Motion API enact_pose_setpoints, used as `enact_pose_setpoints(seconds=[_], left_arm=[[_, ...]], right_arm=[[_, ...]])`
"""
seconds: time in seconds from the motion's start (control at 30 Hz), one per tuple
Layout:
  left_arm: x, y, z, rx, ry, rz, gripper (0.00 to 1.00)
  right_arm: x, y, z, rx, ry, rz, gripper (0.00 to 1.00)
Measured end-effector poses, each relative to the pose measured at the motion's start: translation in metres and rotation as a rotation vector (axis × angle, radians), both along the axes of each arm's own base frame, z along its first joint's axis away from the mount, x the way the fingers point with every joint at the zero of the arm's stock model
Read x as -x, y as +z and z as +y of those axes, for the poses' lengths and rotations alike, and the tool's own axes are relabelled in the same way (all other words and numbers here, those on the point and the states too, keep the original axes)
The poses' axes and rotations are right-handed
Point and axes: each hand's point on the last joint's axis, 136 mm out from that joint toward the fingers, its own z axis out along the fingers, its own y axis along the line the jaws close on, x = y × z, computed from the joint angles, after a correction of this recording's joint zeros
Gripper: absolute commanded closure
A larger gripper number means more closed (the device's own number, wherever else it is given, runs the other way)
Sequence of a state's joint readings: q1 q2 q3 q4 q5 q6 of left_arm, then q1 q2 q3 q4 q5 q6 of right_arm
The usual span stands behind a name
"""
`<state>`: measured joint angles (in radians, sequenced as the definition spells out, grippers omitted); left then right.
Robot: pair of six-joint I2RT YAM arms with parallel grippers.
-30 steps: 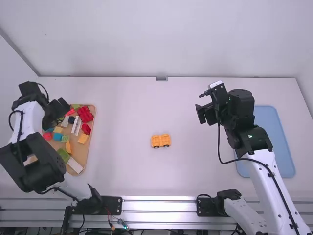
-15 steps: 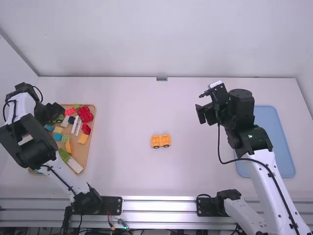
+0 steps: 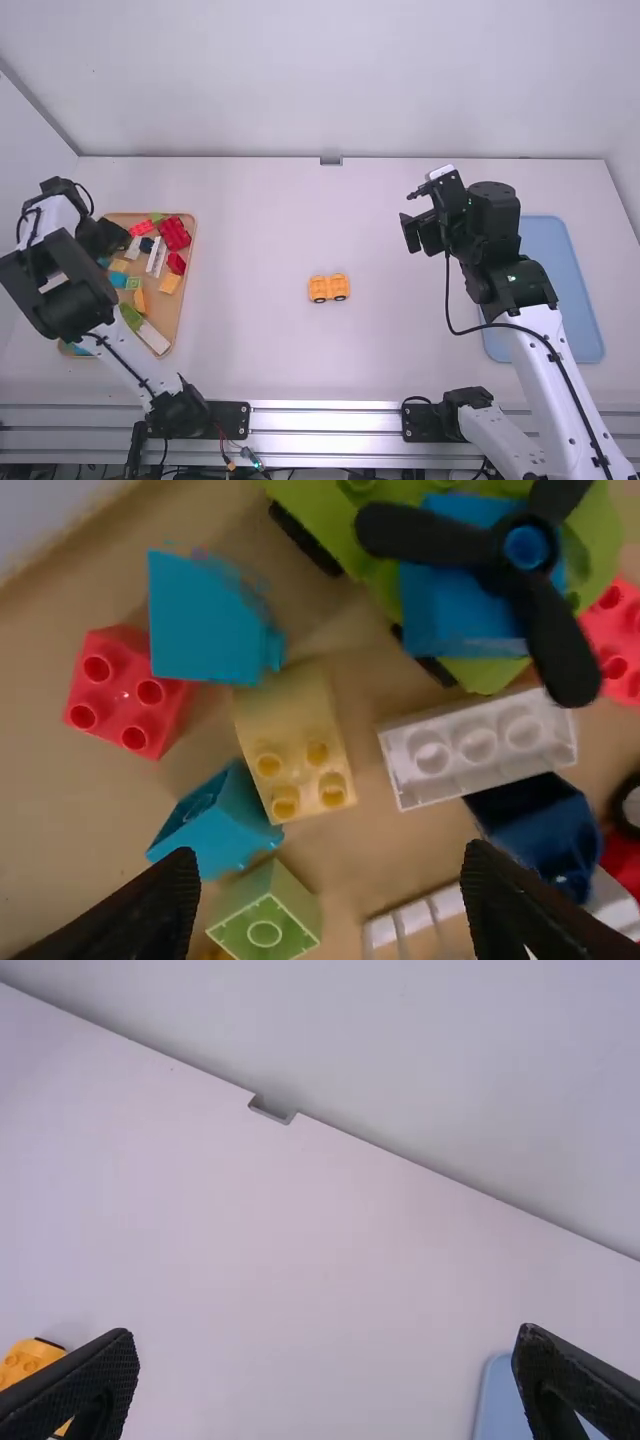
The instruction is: Assemble lego blocks to make yellow taxi
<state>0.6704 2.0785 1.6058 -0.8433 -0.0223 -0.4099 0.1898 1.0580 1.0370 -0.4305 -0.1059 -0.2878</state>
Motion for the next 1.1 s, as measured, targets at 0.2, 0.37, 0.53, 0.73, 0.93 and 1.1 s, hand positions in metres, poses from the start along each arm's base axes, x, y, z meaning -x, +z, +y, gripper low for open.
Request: enact_pose_setpoints(seconds=[0.2, 0.37, 0.53, 0.73, 0.93, 1.1], left_arm=[[0.003, -0.01, 0.001, -0.011, 0.016, 0.002, 0.36], [0.001, -0.017, 0.002, -0.025, 0.019, -0.01, 0.37], [-0.001, -0.021, 0.009, -0.061, 0.024, -0.023, 0.39], [0.0, -0.025, 0.013, -0.087, 0.033, -0.022, 0.42], [-0.001, -0.028, 0.013, -0.087, 0.034, -0.033, 0.42], [0.0, -0.029, 0.011, -0.081, 0.035, -0.025, 0.43]], right_arm=[[0.001, -0.002, 0.0, 0.003, 0.0, 0.009, 0.02], [0.003, -0.005, -0.001, 0.004, 0.0, 0.022, 0.02], [0.003, -0.005, -0.001, 0.004, 0.0, 0.022, 0.01], [0.003, -0.005, -0.001, 0.004, -0.001, 0.022, 0.01], [0.003, -0.005, -0.001, 0.004, -0.001, 0.022, 0.02], [0.003, -0.005, -0.001, 0.005, -0.001, 0.022, 0.01]])
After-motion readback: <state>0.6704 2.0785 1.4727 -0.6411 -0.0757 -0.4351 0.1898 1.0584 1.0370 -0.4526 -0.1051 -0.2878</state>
